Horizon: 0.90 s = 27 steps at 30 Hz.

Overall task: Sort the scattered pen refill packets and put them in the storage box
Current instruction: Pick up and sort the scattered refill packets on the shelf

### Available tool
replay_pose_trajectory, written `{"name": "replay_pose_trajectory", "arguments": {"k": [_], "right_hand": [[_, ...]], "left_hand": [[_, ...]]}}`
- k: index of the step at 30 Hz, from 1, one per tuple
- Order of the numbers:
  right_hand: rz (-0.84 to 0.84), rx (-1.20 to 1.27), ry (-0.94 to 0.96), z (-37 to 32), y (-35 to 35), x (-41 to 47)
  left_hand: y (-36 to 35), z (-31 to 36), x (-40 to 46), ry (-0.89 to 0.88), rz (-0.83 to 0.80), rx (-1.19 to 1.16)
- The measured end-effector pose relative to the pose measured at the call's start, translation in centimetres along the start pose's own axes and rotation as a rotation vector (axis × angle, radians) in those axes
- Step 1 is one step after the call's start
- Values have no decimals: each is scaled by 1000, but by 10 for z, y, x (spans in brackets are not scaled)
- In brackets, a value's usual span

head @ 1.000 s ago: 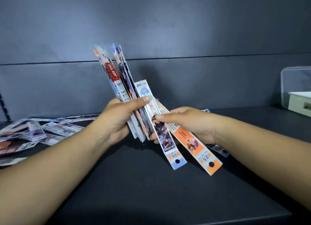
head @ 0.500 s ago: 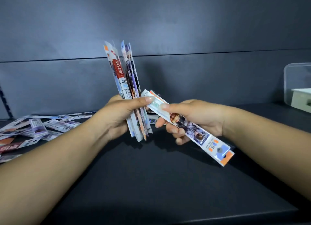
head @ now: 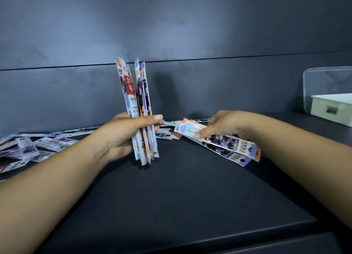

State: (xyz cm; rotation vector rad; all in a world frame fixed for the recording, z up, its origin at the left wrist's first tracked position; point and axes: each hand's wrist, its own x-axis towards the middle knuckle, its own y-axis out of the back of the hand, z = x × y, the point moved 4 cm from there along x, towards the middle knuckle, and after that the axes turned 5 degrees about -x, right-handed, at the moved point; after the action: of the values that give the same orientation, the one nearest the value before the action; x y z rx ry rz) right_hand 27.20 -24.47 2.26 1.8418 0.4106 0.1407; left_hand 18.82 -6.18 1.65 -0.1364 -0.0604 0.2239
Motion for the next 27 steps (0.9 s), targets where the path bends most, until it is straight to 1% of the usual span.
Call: {"name": "replay_pose_trajectory", "arguments": {"k": [2,5,10,12,13,14,16,17,19,21,24,27], "right_hand": [[-24,-99,-33,-5,-7,-2],[-53,-108,-55,-5,-11,-2],[-167,17,-51,-10,-13,-2],[-123,107,-12,-7,-5,-4],[-96,231,25,-5,1,-4],[-94,422,64,-3,6,-5],[-166,847,159,-6,14,-12],[-180,991,210,-10,16,-15],[-167,1125,287,-25,14,-22],[-207,1135,351,-43,3,-29],[-345,1073,460,-65,-14,-38],[-447,1016,511,-71,-21,-40]], "left_hand": [[-1,0,-1,2,-4,0],[-1,0,-1,1,-11,11],[-2,-2,1,-8,-30,10],[-1,-2,3,-19,-42,-10],[-1,-2,4,-22,-55,-27],[0,-1,5,-27,-65,-52],[-1,1,6,-42,-82,-97],[-2,0,6,-42,-81,-116],[-7,1,2,-60,-75,-137],[-12,1,0,-83,-115,-178],[-18,1,-4,-73,-210,-199],[-21,4,-9,-63,-294,-202]]}}
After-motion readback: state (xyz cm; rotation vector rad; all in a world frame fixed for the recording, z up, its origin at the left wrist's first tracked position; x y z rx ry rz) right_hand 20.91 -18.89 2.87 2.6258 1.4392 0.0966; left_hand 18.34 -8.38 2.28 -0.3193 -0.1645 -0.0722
